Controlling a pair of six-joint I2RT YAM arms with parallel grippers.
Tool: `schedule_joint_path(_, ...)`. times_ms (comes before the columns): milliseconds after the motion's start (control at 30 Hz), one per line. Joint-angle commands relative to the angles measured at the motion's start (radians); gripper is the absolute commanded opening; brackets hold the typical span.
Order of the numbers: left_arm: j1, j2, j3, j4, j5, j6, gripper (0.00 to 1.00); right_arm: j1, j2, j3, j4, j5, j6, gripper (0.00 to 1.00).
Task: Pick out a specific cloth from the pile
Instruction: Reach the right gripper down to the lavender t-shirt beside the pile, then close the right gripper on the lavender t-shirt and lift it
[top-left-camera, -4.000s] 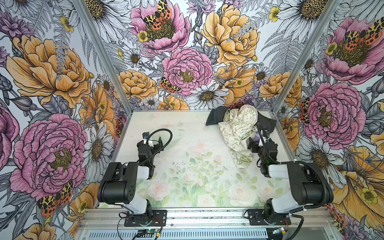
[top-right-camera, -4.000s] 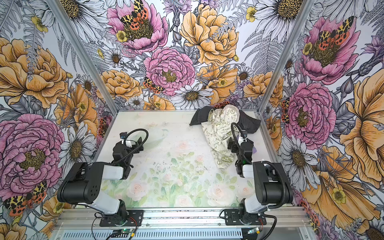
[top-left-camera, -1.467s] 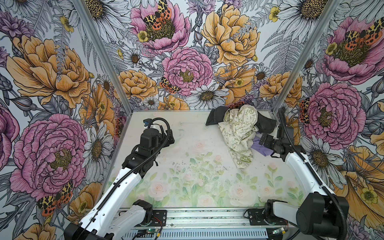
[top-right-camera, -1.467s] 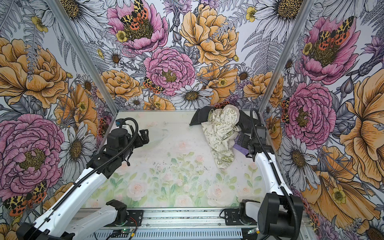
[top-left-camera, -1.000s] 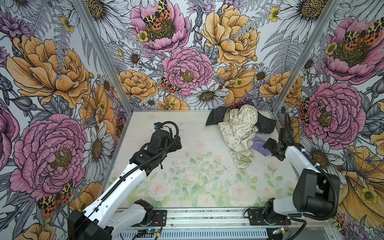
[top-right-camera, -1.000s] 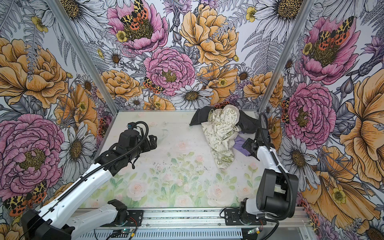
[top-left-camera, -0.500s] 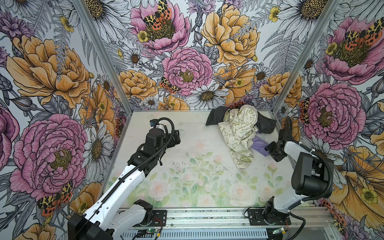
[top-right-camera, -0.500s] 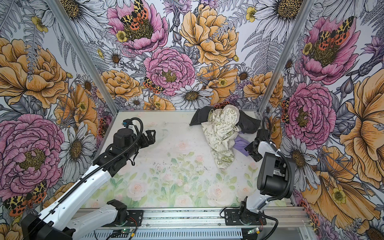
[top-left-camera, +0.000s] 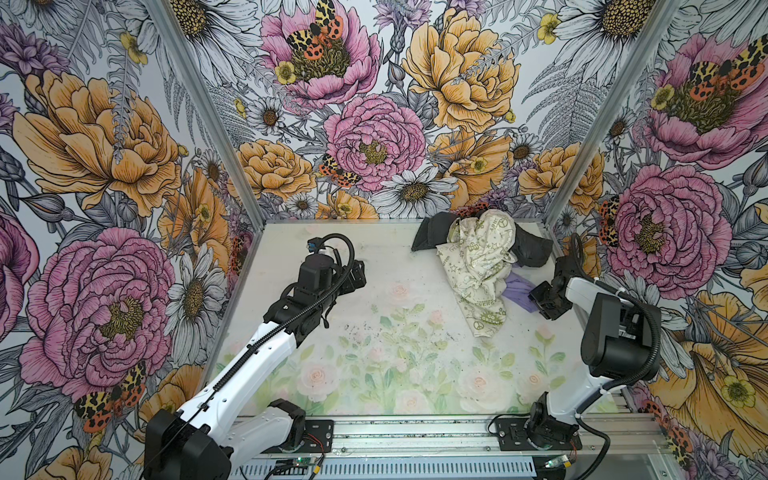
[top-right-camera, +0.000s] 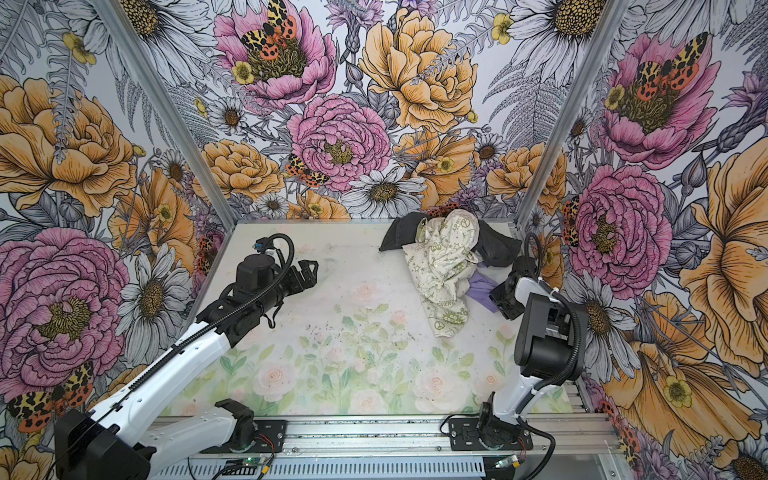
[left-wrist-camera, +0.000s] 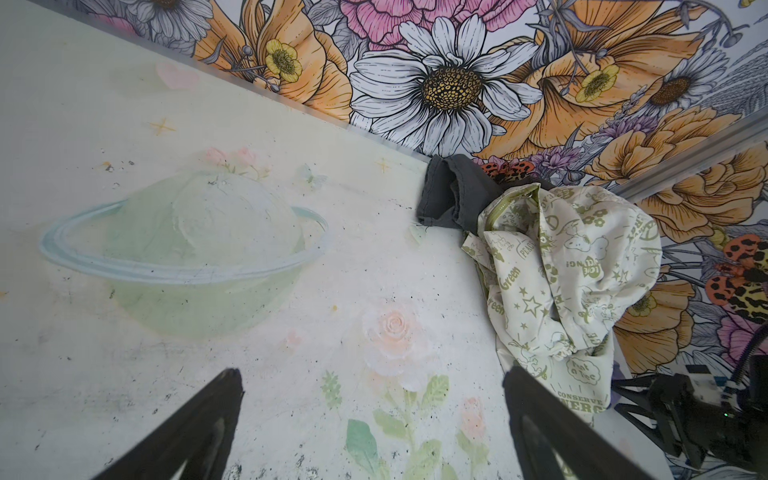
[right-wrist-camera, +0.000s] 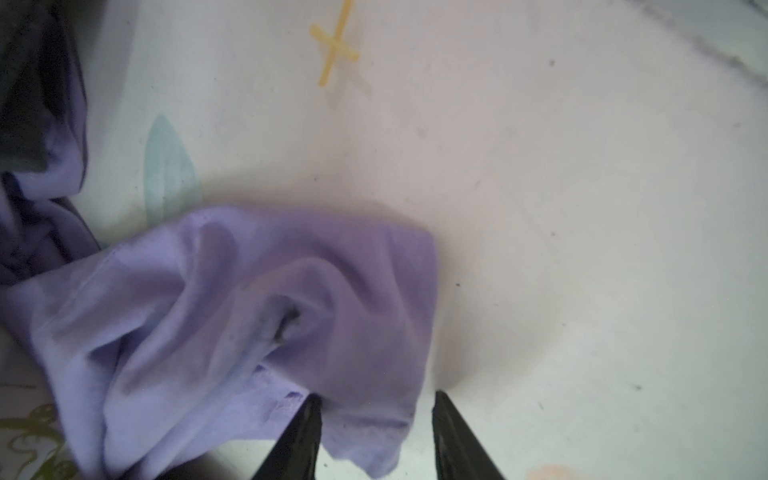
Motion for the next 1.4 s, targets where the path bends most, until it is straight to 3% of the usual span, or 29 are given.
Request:
schedule_joint_path(0, 0.011, -0.003, 0.012, 0.03, 0.033, 0.007, 0.99, -0.004, 0.014, 0.024, 0.018, -0.006, 0.03, 0.41)
schedule_joint_path(200, 0.03, -0.014, 0.001, 0.031, 0.048, 0.003, 0.99, -0.003, 0.034, 0.021, 0.018, 0.001, 0.038, 0.31)
schedule_joint_path(433, 0.04, -0.026, -0.012, 0.047, 0.063, 0.0, 0.99, -0.001, 0.026, 0.024, 0.021, 0.008, 0.042, 0.09)
schedule_joint_path(667, 0.058, -0.051, -0.024, 0.079, 0.126, 0.035, 0.99, 0.014, -0.024, 0.054, 0.025, 0.004, 0.03, 0.0)
schedule_joint_path(1367, 0.064, -0.007, 0.007, 0.202, 0.284, 0.134, 0.99, 0.096, -0.24, 0.21, 0.025, -0.017, 0.022, 0.0)
